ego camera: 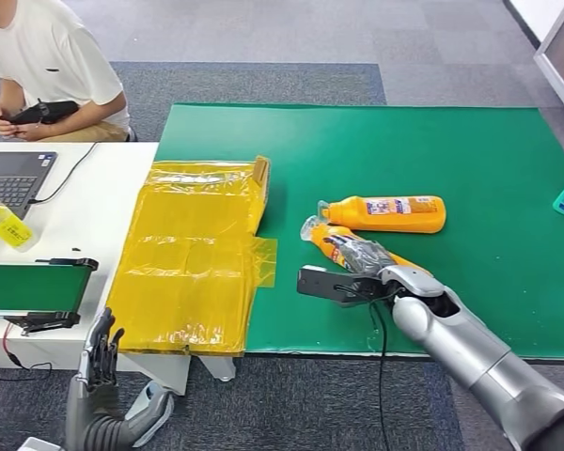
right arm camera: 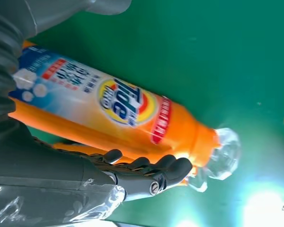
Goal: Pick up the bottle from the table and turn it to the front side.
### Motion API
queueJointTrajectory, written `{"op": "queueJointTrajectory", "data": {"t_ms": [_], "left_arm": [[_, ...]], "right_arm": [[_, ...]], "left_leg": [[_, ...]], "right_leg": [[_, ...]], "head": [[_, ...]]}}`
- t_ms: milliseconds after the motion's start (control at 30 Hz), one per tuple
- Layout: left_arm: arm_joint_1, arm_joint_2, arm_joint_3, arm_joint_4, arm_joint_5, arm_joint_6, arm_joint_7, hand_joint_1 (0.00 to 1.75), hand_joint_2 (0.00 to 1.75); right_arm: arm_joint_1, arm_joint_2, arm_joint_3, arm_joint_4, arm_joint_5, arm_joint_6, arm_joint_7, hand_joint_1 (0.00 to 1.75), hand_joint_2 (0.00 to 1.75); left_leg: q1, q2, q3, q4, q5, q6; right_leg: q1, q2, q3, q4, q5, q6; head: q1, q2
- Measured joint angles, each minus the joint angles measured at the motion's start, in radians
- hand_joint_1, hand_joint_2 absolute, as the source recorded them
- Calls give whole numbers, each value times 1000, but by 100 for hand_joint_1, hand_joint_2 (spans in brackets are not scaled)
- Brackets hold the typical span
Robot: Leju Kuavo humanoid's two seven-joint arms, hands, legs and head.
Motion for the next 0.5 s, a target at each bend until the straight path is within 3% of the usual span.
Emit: {"op": "queueJointTrajectory", "data": {"t_ms": [233, 500], "left_arm": [[-6, 0, 13, 0, 18, -7, -11, 0, 175], [-7, 0, 21, 0, 26, -12, -14, 0, 175]], "right_arm": [[-38, 63, 6, 65, 5, 8, 6, 0, 175], [-43, 81, 3, 109, 18, -19, 11, 0, 175]], "left_leg": [[0, 0, 0, 0, 0, 0], [0, 0, 0, 0, 0, 0]], "right_leg": [[0, 0, 0, 0, 0, 0], [0, 0, 0, 0, 0, 0]], "head": [[0, 0], [0, 0]]}}
